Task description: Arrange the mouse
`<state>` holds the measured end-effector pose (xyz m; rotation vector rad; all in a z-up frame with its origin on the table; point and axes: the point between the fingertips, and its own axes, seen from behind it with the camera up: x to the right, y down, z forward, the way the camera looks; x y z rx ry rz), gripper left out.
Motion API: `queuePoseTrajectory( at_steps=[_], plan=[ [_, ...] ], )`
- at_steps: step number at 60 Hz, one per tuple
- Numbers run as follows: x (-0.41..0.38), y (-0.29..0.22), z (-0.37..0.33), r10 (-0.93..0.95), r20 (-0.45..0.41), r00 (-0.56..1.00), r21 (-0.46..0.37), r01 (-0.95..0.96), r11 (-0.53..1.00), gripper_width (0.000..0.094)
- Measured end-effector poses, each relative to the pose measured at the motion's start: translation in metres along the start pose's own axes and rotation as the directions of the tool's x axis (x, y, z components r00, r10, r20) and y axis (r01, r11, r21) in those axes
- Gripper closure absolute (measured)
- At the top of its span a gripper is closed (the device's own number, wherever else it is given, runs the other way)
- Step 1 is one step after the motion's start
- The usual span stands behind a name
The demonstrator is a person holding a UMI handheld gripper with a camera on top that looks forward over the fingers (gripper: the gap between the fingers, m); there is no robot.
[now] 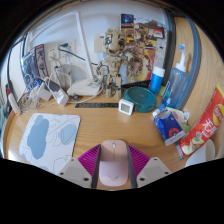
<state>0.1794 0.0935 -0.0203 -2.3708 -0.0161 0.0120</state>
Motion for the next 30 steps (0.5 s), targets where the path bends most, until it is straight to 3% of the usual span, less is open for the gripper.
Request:
queuePoseTrajectory(
  at_steps=[9,15,25,30],
  plan=[
    [-0.002,0.004,-0.004,-0.008,-0.014,1.0,0.025,0.008,1.0,0.0583],
    [-0.003,0.007,-0.005,0.019,-0.021,1.0,-0.012,-0.019,1.0,0.0676],
    [-0.002,0.004,-0.01,0.049,-0.065,0.997,-0.05,-0.052,0.997,0.0679],
    [-0.009,-0.031,-0.032,0.09,-0.078,0.993,-0.003,-0.09,0.996,0.068]
  ],
)
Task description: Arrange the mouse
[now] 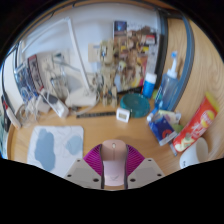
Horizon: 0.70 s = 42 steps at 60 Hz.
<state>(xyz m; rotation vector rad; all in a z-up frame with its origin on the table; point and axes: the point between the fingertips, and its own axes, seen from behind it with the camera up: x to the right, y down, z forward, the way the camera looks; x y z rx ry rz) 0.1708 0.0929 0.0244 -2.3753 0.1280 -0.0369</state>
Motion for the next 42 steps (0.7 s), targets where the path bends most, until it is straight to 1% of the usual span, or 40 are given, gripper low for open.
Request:
queuePoseTrajectory(
  at_steps=[6,12,16,20,24,27,33,42],
  plan=[
    [-0.022,-0.075,-0.045,0.024,0.001,1.0,0.12,-0.024,0.992,0.0679],
    [-0.06,-0.138,-0.089,0.037,0.034,0.999,0.231,-0.044,0.972,0.0679],
    [-0.09,-0.168,-0.108,0.026,0.054,0.998,0.279,-0.04,0.96,0.0678],
    [-0.124,-0.181,-0.113,0.01,0.084,0.996,0.301,-0.035,0.953,0.0679],
    [-0.155,-0.175,-0.104,-0.019,0.102,0.995,0.29,-0.012,0.957,0.068],
    [-0.176,-0.161,-0.089,-0.034,0.115,0.993,0.26,0.003,0.966,0.068],
    [-0.206,-0.107,-0.045,-0.061,0.132,0.989,0.158,0.04,0.987,0.0681],
    [-0.224,-0.026,0.011,-0.076,0.129,0.989,0.011,0.075,0.997,0.068]
  ],
)
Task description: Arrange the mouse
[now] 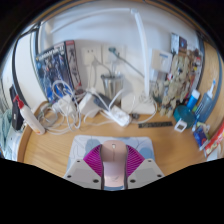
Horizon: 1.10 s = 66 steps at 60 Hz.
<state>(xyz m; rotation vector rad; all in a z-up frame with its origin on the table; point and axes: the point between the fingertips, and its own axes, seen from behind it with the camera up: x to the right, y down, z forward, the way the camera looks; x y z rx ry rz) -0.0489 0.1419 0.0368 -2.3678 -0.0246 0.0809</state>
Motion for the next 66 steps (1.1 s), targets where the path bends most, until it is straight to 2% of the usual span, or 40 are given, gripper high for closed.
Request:
queuePoseTrajectory(
  at_steps=[5,9,11,22,24,25,28,32,47,60,66],
  plan=[
    [-0.001,0.033,0.018,0.014,0.005,1.0,-0.059,-0.014,0.998,0.0681],
    [-0.001,0.049,0.025,0.013,-0.002,1.0,-0.085,-0.013,0.996,0.0646],
    [-0.001,0.044,0.025,0.009,-0.011,1.0,-0.063,-0.01,0.998,0.0622],
    [0.0,0.054,0.022,-0.002,-0.032,0.999,-0.11,-0.002,0.994,0.0486],
    [0.001,0.052,0.019,0.0,-0.038,0.999,-0.108,-0.004,0.994,0.0417],
    [0.001,0.051,0.017,0.0,-0.044,0.999,-0.107,-0.005,0.994,0.0302],
    [0.002,0.045,0.008,-0.002,-0.059,0.998,-0.099,-0.004,0.995,0.0178],
    [0.0,0.031,-0.01,-0.003,-0.069,0.998,-0.075,-0.002,0.997,0.0109],
    [-0.025,-0.024,-0.117,0.02,-0.092,0.996,0.009,-0.02,1.0,0.0111],
    [-0.057,-0.061,-0.202,0.04,-0.02,0.999,0.092,-0.038,0.995,0.0107],
    [-0.055,-0.079,-0.228,0.022,-0.027,0.999,0.137,-0.019,0.99,0.0109]
  ],
)
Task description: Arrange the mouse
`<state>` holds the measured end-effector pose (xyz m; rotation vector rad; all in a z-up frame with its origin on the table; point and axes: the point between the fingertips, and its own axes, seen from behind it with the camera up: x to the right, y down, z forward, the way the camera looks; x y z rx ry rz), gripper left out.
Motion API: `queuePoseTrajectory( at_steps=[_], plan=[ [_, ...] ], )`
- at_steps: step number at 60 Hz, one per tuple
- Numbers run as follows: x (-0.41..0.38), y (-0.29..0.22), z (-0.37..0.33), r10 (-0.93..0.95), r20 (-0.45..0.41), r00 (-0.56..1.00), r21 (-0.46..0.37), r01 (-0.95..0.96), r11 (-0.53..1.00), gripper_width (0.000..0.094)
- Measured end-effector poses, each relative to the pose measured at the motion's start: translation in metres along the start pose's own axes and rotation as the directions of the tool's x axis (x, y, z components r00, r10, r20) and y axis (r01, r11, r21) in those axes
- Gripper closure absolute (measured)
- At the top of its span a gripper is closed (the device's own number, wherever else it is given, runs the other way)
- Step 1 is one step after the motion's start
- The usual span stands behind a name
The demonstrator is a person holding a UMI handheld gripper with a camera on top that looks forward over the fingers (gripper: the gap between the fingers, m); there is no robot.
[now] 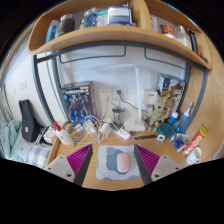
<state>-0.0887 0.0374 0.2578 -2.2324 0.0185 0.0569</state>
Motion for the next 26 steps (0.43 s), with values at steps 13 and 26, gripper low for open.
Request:
queuePoseTrajectory(
  at_steps=[13,26],
  plan=[
    [0.009,-0.016,-0.031,-0.01,-0.013,1.0,0.038,0.01,0.999,0.0112],
    [0.007,-0.007,-0.036,-0.03,-0.005,1.0,0.028,0.03,0.999,0.0113]
  ],
)
